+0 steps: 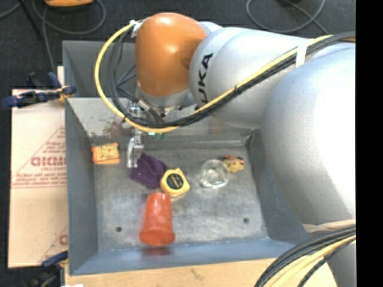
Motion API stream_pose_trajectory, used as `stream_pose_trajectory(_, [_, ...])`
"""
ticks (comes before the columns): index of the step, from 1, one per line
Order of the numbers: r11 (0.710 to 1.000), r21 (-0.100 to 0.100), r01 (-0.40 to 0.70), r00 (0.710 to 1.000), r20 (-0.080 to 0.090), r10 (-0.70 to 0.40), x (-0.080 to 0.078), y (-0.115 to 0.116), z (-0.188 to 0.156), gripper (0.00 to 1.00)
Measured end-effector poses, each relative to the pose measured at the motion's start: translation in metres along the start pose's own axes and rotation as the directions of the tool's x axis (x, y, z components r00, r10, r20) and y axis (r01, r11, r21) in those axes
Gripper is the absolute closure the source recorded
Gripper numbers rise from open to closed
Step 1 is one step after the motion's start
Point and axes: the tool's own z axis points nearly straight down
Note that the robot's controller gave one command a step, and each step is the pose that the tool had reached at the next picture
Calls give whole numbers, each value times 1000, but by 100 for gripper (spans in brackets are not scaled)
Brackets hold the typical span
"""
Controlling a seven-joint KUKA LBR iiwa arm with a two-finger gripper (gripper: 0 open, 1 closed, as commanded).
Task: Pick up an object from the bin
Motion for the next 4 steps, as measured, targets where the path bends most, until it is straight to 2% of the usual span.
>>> stream_pose_trajectory(1, [1000, -2, -2, 1000, 8, 2, -2, 0, -5, 0])
stream_pose_trajectory(2, [998, -4, -66, 998, 14, 67, -6, -14, 38, 0])
stream_pose_trajectory(3, [993, -2, -122, 993, 7, 122, -11, -24, 79, 0])
stream_pose_trajectory(4, [995, 1, 101, 995, 7, -101, -10, -54, 84, 0])
